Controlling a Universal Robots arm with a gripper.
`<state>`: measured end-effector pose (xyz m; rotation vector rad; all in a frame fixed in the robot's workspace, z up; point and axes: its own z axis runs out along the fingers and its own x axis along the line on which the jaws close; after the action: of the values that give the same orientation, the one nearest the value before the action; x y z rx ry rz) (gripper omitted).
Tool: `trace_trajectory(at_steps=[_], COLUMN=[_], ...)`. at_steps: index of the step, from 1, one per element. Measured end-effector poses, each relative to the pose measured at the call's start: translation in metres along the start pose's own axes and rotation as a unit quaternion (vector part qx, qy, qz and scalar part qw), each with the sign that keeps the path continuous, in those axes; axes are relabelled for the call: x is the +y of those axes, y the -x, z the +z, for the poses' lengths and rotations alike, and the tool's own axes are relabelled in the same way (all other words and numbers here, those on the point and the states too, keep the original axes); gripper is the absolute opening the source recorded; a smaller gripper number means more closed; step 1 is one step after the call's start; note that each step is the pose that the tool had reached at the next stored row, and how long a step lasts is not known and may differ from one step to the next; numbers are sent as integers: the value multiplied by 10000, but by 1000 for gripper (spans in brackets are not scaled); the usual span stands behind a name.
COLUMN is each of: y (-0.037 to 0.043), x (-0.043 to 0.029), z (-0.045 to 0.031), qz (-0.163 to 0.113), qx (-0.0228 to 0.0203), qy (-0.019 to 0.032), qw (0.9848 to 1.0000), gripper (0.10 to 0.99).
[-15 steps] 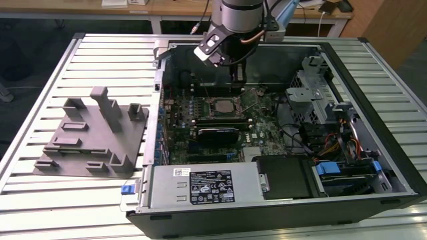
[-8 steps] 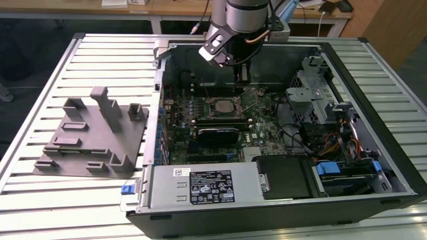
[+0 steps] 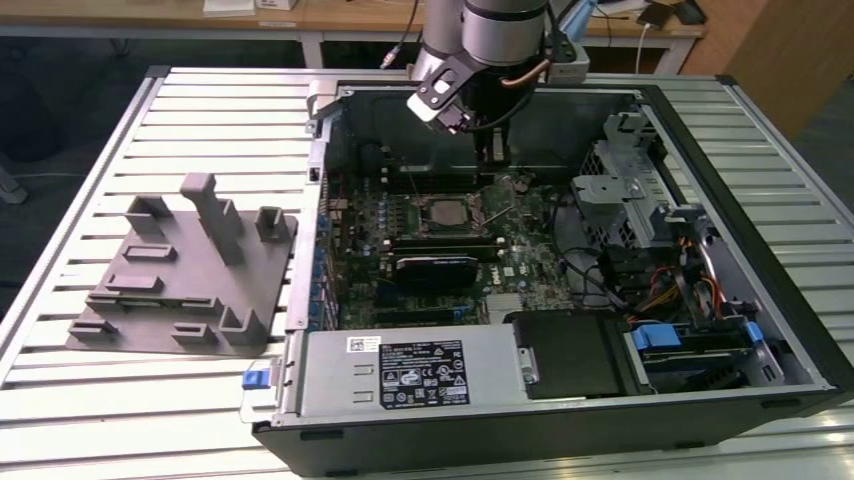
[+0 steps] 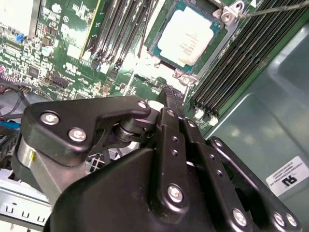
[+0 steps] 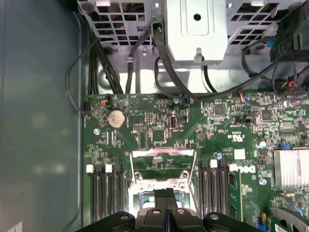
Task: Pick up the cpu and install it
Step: 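Close the cpu cover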
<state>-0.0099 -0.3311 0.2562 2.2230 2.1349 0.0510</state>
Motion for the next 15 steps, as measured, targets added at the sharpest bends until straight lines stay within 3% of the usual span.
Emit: trace_trajectory(at_steps=[15], y=[-8], x=[182], z=[11], qz=[1], qx=[-1], qy=[0], qw=[10000], gripper=[106])
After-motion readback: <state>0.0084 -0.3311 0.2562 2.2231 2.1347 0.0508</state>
